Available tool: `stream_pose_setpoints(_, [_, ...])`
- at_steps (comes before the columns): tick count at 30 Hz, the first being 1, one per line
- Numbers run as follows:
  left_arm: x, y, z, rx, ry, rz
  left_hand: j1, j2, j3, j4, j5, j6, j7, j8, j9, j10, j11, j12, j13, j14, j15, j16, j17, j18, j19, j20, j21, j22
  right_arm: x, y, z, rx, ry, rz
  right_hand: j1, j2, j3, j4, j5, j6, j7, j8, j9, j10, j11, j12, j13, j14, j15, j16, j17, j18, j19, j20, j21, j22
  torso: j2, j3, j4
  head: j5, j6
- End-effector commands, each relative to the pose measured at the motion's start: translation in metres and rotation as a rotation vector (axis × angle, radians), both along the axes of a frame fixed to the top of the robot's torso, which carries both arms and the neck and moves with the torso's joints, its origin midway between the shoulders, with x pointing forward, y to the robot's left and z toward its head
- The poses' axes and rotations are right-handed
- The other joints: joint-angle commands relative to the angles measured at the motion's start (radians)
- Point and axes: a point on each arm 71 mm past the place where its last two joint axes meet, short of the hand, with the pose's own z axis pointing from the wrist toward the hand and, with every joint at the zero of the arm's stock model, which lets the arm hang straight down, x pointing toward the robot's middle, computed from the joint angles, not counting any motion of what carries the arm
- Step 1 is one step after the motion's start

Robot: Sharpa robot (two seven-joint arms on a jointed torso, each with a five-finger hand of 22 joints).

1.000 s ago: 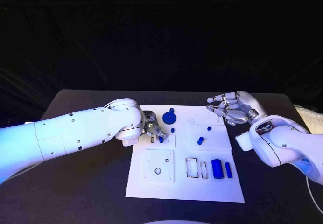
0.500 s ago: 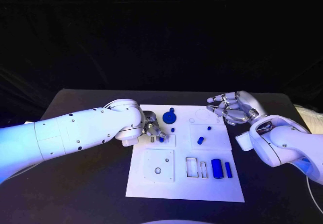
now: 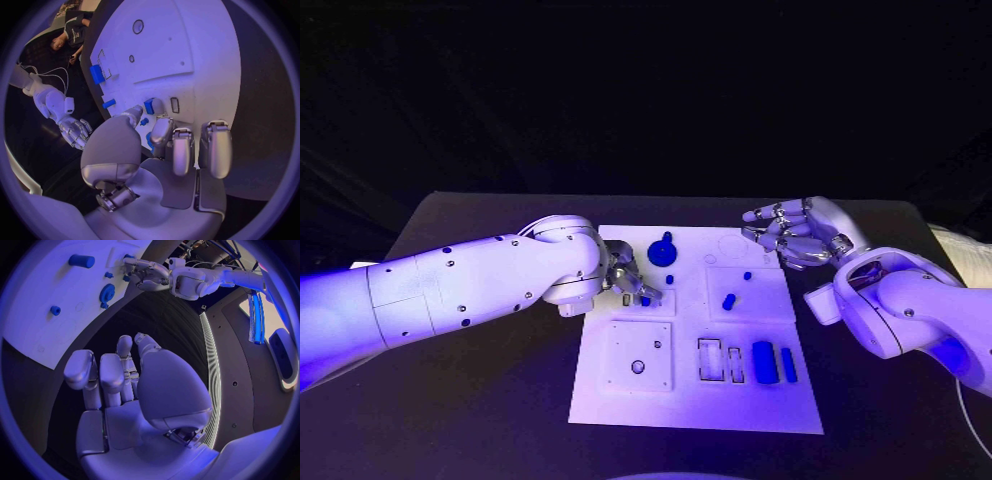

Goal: Assemble the parts on the task board

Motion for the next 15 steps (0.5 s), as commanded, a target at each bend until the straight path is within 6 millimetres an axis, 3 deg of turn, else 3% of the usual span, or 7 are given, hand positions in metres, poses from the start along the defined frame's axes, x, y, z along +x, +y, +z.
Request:
stream_pose_setpoints(1, [-0.002, 0.004, 0.0, 0.033, 0.008, 0.032, -0.001, 0.011, -0.009, 0.0, 0.0, 0.005, -0.001, 0.002, -0.002, 0.007, 0.0, 0.002, 0.001, 0.107, -0.006, 0.003, 0.263, -0.01, 0.065, -0.007, 0.0, 0.192, 0.0, 0.001, -0.001, -0.004, 0.008, 0.016, -0.009, 0.002, -0.001, 0.005, 0.005, -0.006, 0.003, 0.005, 0.002, -0.006, 0.001, -0.007, -0.001, 0.0, -0.006, -0.003, -0.001, 0.007, -0.006, 0.001, -0.007, -0.001, 0.0, -0.0007, 0.0007, -0.001, 0.0])
stream_pose_setpoints(15, [0.006, 0.015, 0.053, -0.038, -0.093, 0.052, 0.009, 0.026, -0.117, 0.001, 0.001, -0.027, 0.011, -0.012, -0.012, -0.036, 0.009, -0.061, -0.064, 0.107, -0.001, 0.003, 0.263, 0.006, 0.031, -0.002, -0.049, 0.135, 0.002, 0.001, -0.002, -0.007, 0.013, 0.014, -0.011, 0.001, -0.002, 0.006, 0.005, -0.006, 0.003, 0.005, 0.002, -0.006, 0.001, -0.007, -0.002, 0.0, -0.006, -0.004, -0.001, 0.007, -0.006, 0.001, -0.007, -0.001, 0.0, 0.0003, 0.0001, -0.005, 0.008])
